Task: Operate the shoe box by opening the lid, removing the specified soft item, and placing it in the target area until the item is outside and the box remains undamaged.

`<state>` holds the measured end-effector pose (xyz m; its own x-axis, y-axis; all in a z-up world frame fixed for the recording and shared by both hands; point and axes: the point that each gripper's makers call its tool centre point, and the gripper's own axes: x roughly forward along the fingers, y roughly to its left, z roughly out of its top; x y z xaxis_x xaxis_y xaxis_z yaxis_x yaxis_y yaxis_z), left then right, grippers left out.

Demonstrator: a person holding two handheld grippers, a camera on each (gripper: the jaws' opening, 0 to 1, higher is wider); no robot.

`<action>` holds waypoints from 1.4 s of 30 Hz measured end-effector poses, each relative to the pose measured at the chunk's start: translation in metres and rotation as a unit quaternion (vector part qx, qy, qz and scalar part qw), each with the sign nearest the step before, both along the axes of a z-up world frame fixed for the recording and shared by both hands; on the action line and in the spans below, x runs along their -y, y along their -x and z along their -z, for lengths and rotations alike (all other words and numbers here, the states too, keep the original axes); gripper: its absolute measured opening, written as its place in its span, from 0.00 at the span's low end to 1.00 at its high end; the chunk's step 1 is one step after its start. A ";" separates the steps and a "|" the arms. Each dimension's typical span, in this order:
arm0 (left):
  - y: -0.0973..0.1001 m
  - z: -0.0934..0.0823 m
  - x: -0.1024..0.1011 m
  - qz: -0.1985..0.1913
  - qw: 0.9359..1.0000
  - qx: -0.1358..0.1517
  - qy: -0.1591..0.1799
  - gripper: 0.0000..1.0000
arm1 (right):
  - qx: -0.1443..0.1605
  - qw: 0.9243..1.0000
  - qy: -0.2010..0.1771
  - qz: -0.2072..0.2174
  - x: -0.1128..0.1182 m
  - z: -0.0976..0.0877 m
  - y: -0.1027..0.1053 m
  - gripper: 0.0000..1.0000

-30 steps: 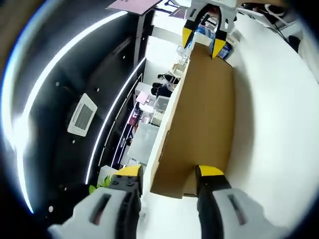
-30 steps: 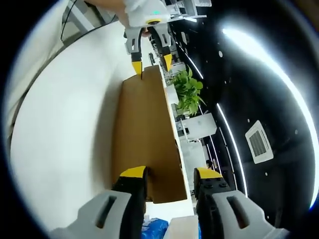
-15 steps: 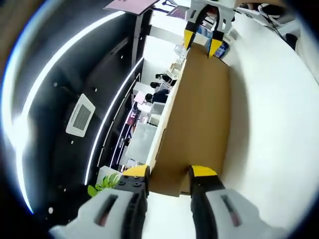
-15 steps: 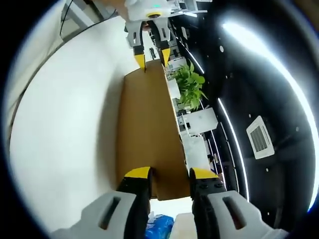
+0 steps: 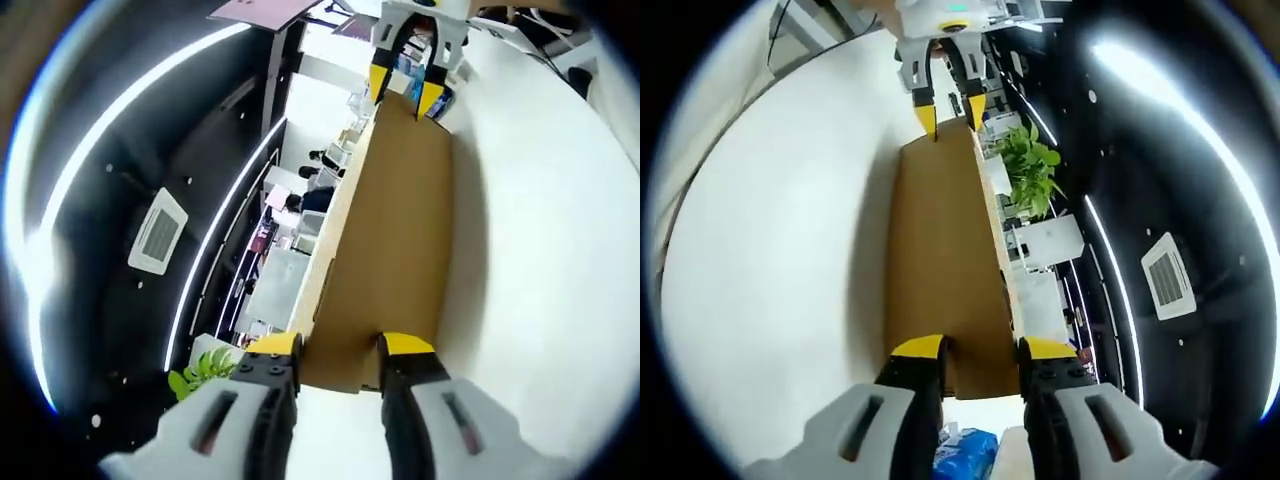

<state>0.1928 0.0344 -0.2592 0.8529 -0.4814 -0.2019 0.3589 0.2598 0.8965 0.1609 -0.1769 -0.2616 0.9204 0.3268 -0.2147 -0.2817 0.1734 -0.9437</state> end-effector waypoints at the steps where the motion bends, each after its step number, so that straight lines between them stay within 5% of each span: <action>1: 0.000 0.002 0.000 0.000 1.000 -0.002 -0.004 0.30 | -0.004 1.000 -0.003 0.002 0.000 0.002 0.000 0.28; 4: 0.000 0.007 0.000 0.002 1.000 -0.006 -0.006 0.30 | -0.015 0.999 -0.041 0.009 -0.001 0.005 0.000 0.28; 10: 0.001 0.005 0.000 0.007 1.000 -0.021 0.013 0.29 | -0.005 1.000 -0.021 0.018 -0.003 0.006 0.001 0.28; 17: 0.001 0.005 0.001 0.007 0.999 -0.013 0.035 0.30 | -0.015 0.999 -0.043 0.020 -0.002 0.004 0.002 0.28; 20: 0.002 0.002 0.002 0.008 0.997 -0.032 0.073 0.30 | -0.023 0.998 -0.056 0.020 -0.004 0.006 0.002 0.33; 22: 0.001 0.003 0.002 0.008 0.998 -0.022 0.060 0.30 | -0.026 0.999 -0.035 0.025 -0.006 0.013 0.003 0.39; 25: 0.001 0.002 0.001 0.010 0.997 -0.030 0.074 0.30 | -0.038 0.997 -0.069 0.028 -0.008 0.013 0.003 0.45; 28: 0.003 -0.001 0.002 0.014 0.990 -0.061 0.128 0.29 | -0.053 0.992 -0.111 0.026 -0.011 0.009 0.005 0.43; 31: 0.009 -0.005 0.005 0.034 0.974 -0.107 0.196 0.29 | -0.056 0.988 -0.145 0.014 -0.015 -0.001 0.009 0.40; 34: 0.012 -0.009 0.004 0.038 0.955 -0.147 0.255 0.34 | -0.082 0.972 -0.219 0.009 -0.021 -0.006 0.014 0.34; 36: 0.016 -0.011 0.005 0.036 0.926 -0.200 0.319 0.33 | -0.107 0.954 -0.278 0.013 -0.023 -0.009 0.017 0.26; 37: 0.018 -0.016 0.008 0.048 0.910 -0.217 0.349 0.33 | -0.112 0.943 -0.314 0.008 -0.023 -0.014 0.017 0.27; 38: 0.020 -0.023 0.009 0.059 0.894 -0.227 0.381 0.31 | -0.117 0.939 -0.323 0.006 -0.023 -0.015 0.018 0.31; 39: 0.022 -0.030 0.008 0.068 0.873 -0.240 0.420 0.30 | -0.135 0.924 -0.358 0.000 -0.024 -0.014 0.018 0.36; 40: 0.023 -0.037 0.008 0.074 0.852 -0.254 0.452 0.30 | -0.138 0.920 -0.368 0.003 -0.023 -0.014 0.017 0.40; 42: 0.024 -0.040 0.010 0.076 0.848 -0.259 0.456 0.37 | -0.146 0.910 -0.389 0.003 -0.025 -0.016 0.016 0.43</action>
<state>0.1693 0.0248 -0.2191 0.6767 -0.7361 -0.0155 0.7355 0.6749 0.0600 0.1450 -0.1524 -0.2452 0.8637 0.4793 -0.1558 -0.4970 0.7589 -0.4208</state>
